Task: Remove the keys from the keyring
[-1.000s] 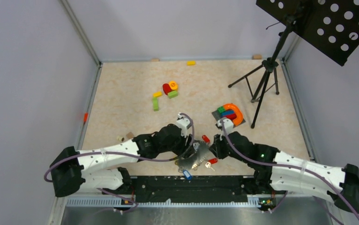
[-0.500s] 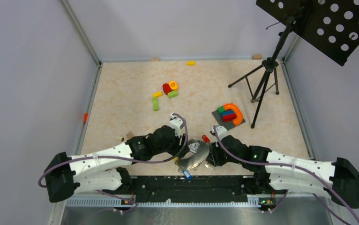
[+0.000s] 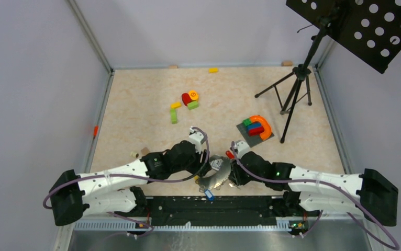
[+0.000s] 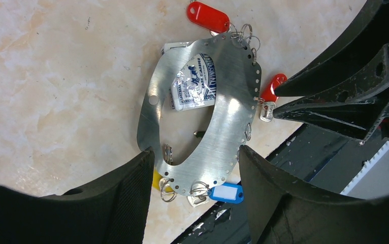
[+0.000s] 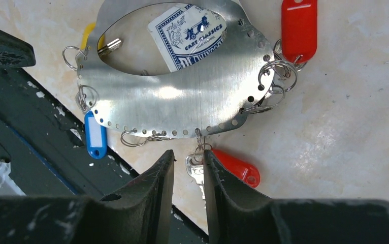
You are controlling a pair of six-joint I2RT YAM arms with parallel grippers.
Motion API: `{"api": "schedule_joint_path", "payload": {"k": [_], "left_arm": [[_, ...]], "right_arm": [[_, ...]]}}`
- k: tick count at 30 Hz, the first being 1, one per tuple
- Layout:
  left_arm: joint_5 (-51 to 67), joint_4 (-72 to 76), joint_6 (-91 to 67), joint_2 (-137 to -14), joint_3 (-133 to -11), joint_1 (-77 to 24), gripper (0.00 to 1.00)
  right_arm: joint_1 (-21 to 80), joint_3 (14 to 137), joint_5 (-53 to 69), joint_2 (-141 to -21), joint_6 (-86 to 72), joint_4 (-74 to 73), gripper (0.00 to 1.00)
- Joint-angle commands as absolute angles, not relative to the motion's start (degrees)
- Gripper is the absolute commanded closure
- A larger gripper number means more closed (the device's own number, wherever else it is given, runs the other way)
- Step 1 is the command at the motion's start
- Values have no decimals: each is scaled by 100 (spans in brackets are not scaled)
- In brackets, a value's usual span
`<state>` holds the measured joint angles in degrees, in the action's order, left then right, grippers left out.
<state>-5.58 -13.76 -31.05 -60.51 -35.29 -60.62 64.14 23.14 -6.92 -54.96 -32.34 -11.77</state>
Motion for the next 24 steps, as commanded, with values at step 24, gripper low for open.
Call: {"api": "schedule_joint_path", "payload": {"k": [24], "left_arm": [[-422, -1094, -3112, -6256, -3565, -6034, 35]], "right_arm": [[6510, 2034, -906, -6100, -2855, -177, 77]]}}
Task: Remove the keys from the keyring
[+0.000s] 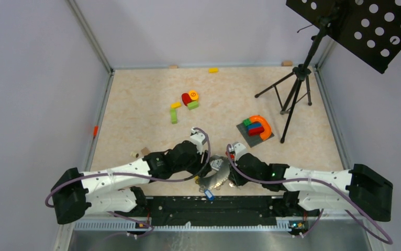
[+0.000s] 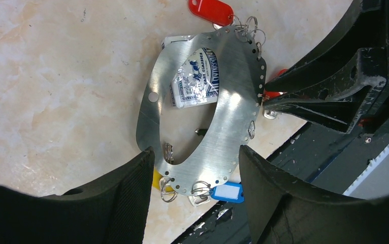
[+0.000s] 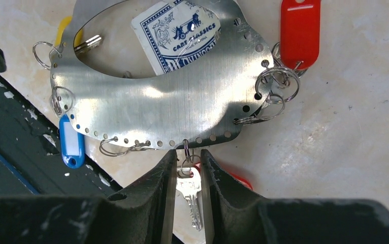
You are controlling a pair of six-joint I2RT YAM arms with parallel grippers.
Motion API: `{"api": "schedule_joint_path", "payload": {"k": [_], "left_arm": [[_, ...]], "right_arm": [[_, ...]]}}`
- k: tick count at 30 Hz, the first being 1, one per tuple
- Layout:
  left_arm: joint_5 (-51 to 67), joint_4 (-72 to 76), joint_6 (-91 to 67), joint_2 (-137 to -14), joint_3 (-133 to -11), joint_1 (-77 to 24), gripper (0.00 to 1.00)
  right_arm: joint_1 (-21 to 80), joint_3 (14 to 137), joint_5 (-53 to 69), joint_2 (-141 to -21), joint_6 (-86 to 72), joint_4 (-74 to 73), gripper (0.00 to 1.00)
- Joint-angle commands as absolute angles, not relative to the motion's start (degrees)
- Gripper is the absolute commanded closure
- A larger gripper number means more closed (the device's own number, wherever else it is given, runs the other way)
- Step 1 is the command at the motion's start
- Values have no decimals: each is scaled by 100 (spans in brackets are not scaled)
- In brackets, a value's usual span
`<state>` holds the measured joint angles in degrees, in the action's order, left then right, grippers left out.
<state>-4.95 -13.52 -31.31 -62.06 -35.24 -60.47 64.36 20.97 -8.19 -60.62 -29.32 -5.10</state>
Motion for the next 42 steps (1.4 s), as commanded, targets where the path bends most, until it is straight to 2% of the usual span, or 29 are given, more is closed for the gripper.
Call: {"api": "schedule_joint_path", "payload": {"k": [1, 18, 26, 28, 33, 42], "left_arm": [[-414, -1098, -3110, -6265, -3562, -6030, 35], [-396, -1081, -3103, -6275, -3560, -6023, 35], [-404, -1093, -3111, -6241, -3537, -6012, 35], [-404, -1099, -3110, -6232, -3528, -6008, 35], [-426, -1128, -3089, -6193, -3565, -5979, 35], [-516, -1299, -2947, -5996, -3803, -5913, 35]], "right_arm": [[6507, 2031, -911, -6105, -2848, -164, 77], [6505, 1918, -941, -6227, -2800, 144, 80], [6504, 1781, -861, -6077, -2763, 427, 94], [6508, 1731, -792, -5898, -2728, 486, 100], [6504, 1643, -867, -5241, -2611, 303, 100], [6505, 1914, -1130, -3656, -2169, -911, 100]]}}
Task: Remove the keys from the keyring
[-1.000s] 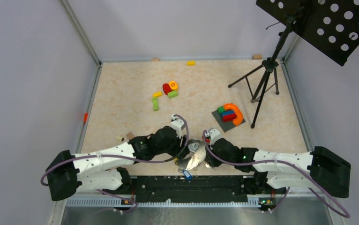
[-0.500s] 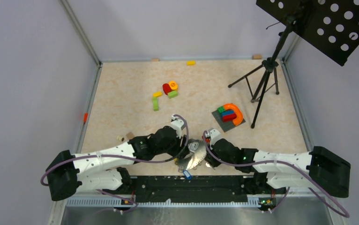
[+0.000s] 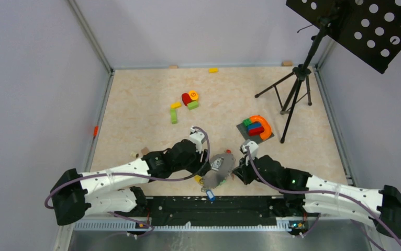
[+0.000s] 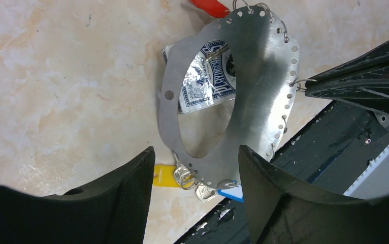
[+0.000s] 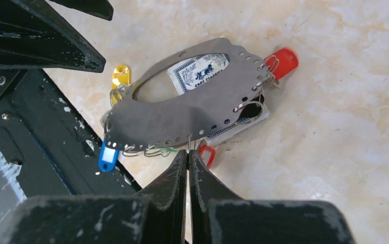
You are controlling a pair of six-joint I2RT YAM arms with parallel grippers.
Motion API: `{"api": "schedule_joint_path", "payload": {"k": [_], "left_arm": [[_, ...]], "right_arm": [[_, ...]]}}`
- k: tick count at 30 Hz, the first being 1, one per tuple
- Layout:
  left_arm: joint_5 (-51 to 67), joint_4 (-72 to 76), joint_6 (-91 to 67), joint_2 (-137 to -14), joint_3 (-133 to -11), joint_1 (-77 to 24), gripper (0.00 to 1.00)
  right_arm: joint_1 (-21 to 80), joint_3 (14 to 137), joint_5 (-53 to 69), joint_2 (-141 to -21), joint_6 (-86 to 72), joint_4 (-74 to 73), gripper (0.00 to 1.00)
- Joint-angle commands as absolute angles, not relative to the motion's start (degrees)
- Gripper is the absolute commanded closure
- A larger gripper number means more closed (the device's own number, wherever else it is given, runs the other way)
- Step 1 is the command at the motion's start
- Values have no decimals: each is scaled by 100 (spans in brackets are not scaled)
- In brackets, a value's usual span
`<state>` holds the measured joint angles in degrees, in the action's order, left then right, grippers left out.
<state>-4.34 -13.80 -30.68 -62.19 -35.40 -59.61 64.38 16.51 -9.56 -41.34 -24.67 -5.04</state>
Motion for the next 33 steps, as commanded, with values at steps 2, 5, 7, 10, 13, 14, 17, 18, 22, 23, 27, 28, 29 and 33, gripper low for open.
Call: {"api": "schedule_joint_path", "payload": {"k": [2, 5, 7, 10, 13, 14, 17, 18, 22, 23, 27, 28, 29, 33], "left_arm": [[-487, -1309, -2936, -5926, -3832, -5914, 36], [-460, -1310, -2919, -5752, -3851, -5911, 37], [-449, -1305, -2887, -5590, -3864, -5911, 37], [-439, -1257, -2818, -5277, -3871, -5908, 37], [-418, -1159, -2727, -4927, -3891, -5906, 36], [-376, -1109, -2676, -4815, -3891, -5914, 36], [-238, -965, -2497, -4485, -3905, -5909, 35], [-211, -959, -2455, -4387, -3932, -5913, 34], [-160, -1025, -2291, -4000, -4044, -5911, 31], [-151, -1036, -2260, -3920, -4063, -5913, 31], [-129, -1042, -2127, -3656, -4116, -5907, 29], [-137, -1045, -2105, -3604, -4114, -5907, 29], [-159, -1050, -2087, -3557, -4111, -5913, 29], [-174, -1063, -2048, -3496, -4010, -5909, 30]], "right_arm": [[6507, 1909, -1118, -3338, -2140, -886, 100], [6508, 1916, -965, -3063, -2065, -726, 100], [6510, 1999, -925, -2974, -1984, -669, 100], [6507, 2199, -849, -2978, -1843, -588, 100], [6510, 2467, -668, -3107, -1653, -458, 100], [6511, 2568, -561, -3180, -1582, -411, 100], [6506, 2826, -262, -3374, -1341, -228, 100], [6510, 2903, -198, -3432, -1278, -165, 100], [6508, 3147, -30, -3644, -1114, 166, 100], [6512, 3197, -31, -3687, -1099, 257, 100], [6510, 3350, 329, -3868, -1077, 571, 100], [6511, 3383, 347, -3916, -1072, 620, 100], [6513, 3417, 347, -3958, -1066, 653, 100], [6506, 3488, 229, -4132, -1089, 673, 100]]}}
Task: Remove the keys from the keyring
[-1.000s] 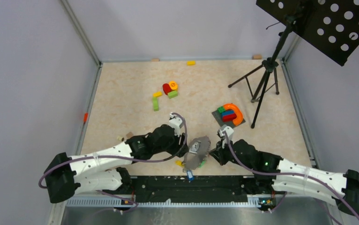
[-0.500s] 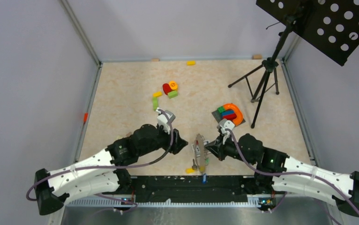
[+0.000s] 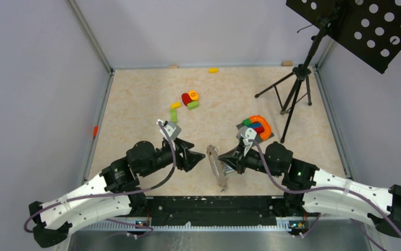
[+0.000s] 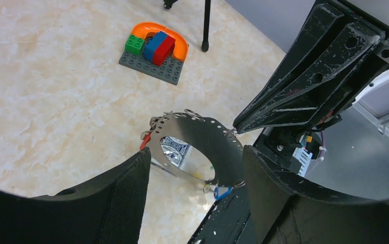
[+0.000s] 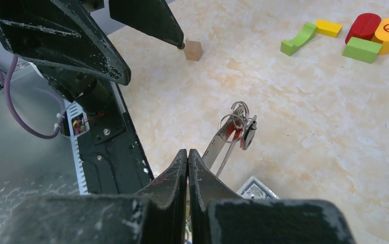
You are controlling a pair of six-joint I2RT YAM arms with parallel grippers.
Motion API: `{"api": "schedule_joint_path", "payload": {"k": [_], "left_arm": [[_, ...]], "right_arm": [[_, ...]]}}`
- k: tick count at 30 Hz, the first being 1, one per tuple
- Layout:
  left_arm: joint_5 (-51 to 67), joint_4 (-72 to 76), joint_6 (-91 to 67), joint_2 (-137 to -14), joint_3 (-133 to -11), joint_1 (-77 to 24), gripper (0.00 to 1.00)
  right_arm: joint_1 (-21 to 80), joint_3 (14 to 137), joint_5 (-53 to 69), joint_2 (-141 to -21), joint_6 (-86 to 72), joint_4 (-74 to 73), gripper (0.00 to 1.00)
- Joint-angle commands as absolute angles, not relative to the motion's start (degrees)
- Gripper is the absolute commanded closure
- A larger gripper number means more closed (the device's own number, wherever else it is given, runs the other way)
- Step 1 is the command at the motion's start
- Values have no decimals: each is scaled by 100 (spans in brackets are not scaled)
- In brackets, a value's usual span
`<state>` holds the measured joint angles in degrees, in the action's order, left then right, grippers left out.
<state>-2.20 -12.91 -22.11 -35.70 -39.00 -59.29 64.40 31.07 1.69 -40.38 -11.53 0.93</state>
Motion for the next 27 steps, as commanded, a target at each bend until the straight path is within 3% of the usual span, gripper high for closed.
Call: {"api": "schedule_joint_path", "payload": {"k": [1, 12, 19, 27], "left_arm": [[-133, -1057, -2048, -3497, -3972, -5910, 32], [1330, 614, -953, -2667, -2816, -5911, 38], [2380, 1940, -62, -1992, -2024, -5914, 47], [2896, 2475, 330, -2598, -2117, -5909, 63]], "right_arm": [[6511, 3500, 208, -4164, -1108, 676, 100], [6508, 3715, 499, -4192, -1158, 608, 100], [6511, 4037, 952, -4233, -1041, 379, 100], [6509, 4286, 1314, -4403, -968, 347, 100]]}}
